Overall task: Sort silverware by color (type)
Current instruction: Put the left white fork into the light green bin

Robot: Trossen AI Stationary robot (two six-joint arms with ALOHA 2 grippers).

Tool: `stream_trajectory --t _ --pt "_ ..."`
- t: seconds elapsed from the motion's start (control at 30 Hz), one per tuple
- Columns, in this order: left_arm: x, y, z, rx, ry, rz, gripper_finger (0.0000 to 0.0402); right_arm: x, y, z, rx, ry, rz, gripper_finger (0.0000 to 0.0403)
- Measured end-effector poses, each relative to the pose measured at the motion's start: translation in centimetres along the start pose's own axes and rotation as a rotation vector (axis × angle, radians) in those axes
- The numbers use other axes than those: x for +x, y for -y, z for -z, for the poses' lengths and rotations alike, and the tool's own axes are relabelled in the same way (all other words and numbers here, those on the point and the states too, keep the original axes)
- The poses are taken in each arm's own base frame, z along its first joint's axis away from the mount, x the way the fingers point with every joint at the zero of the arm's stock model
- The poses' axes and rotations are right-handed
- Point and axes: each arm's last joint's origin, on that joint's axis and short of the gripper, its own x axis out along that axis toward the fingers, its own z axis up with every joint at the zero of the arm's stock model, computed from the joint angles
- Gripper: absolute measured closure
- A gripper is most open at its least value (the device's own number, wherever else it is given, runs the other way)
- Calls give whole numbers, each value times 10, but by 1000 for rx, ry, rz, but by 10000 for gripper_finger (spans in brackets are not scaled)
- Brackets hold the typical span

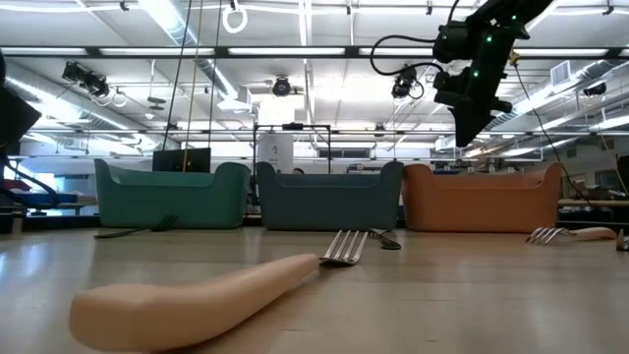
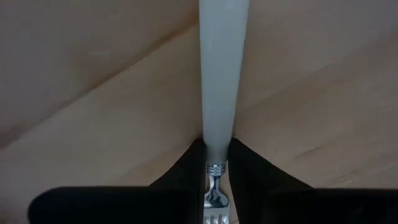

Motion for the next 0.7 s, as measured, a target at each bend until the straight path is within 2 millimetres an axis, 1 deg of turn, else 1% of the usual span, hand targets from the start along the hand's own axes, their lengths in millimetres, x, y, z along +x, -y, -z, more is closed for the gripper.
stream_trajectory --t 0.07,0.1,0.23,0.27,0.33,0.4,0.5,0.57,0.7 --pt "-6 6 -2 29 12 11 346 0 0 1 -2 -6 -1 329" --pt "-13 11 -4 39 28 28 348 0 0 1 -2 -7 -1 329" --pt "-38 24 -16 64 176 94 350 0 -1 1 -5 -9 -7 329" --pt "-41 28 -18 61 193 122 350 0 -1 1 -6 -9 -7 329" --pt "-44 29 -20 78 183 128 350 0 -1 1 -12 -10 -7 329" --pt "-48 34 -28 81 183 152 350 0 -1 1 -20 -10 -8 329" --pt "-53 38 -47 68 238 169 350 0 -1 1 -20 -12 -15 329" --pt "-55 39 -60 80 243 165 350 0 -2 1 -6 -18 -51 329" --pt "-62 43 -94 88 300 203 350 -1 -8 3 15 -55 -248 329"
